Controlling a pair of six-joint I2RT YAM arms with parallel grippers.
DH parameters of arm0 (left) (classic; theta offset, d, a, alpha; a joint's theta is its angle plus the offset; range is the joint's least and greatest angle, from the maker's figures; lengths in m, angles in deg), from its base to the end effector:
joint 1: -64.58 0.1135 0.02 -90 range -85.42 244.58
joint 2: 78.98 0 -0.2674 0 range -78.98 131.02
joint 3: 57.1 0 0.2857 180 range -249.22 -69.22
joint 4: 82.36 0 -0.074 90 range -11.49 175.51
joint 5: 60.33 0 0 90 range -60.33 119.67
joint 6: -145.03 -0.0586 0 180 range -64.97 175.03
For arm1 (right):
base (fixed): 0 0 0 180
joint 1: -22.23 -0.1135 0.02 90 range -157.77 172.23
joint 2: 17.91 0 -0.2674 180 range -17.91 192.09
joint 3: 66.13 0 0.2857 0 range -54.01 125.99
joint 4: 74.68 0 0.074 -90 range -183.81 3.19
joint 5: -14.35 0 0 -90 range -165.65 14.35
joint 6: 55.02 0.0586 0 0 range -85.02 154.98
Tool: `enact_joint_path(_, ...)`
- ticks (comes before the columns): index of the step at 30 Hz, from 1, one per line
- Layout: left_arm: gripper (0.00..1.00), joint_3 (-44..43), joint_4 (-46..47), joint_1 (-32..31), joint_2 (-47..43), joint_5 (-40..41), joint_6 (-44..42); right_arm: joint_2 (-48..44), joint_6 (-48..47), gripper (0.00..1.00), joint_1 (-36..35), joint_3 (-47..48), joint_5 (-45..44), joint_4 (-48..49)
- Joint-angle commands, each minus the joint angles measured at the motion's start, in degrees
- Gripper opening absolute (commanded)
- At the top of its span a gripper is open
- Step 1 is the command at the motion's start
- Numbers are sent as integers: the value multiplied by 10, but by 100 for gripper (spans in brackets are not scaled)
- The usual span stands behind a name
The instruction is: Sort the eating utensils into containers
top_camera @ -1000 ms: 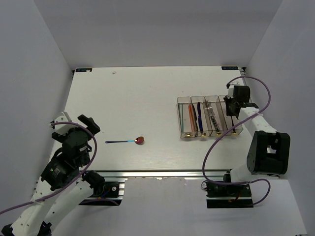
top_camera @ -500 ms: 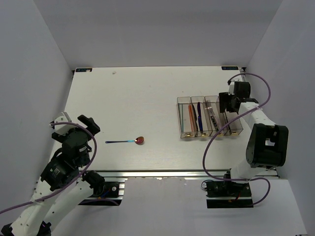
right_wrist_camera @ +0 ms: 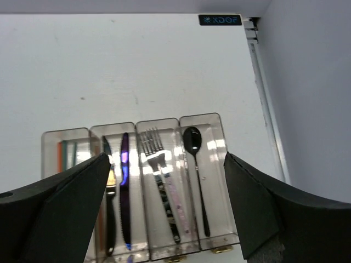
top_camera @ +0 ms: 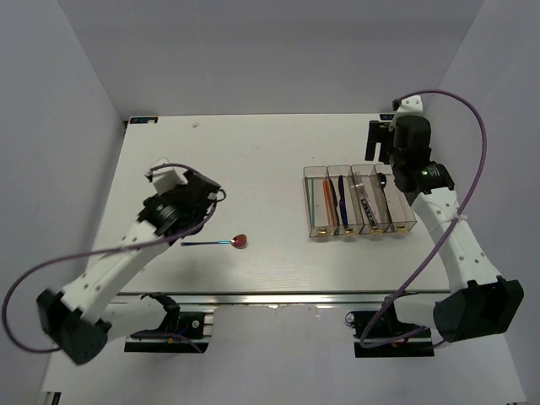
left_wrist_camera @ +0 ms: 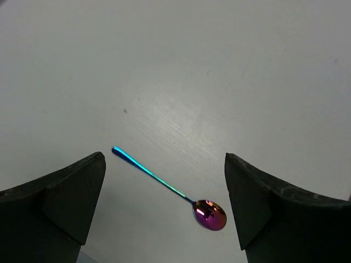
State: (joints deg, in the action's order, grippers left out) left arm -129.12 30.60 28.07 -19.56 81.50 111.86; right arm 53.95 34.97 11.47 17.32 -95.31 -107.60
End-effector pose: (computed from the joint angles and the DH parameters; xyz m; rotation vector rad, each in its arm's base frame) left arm 0.2098 -0.0980 0.3164 -0.6857 1.9896 0.2083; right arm 0.3347 0.0435 0.3780 0.0459 1.9254 -0.2076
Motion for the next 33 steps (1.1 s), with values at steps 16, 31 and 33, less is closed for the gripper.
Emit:
enact_joint_path(16, 84, 74, 60, -1, 129, -230, 574, -115, 103, 89, -22, -123, 133, 59)
enact_joint_path(31, 70, 62, 41, -1, 261, -263, 587, -146, 99, 89, -26, -155, 140, 79)
enact_joint_path(33, 70, 61, 45, -1, 278, -269, 587, -147, 99, 89, -26, -156, 137, 79)
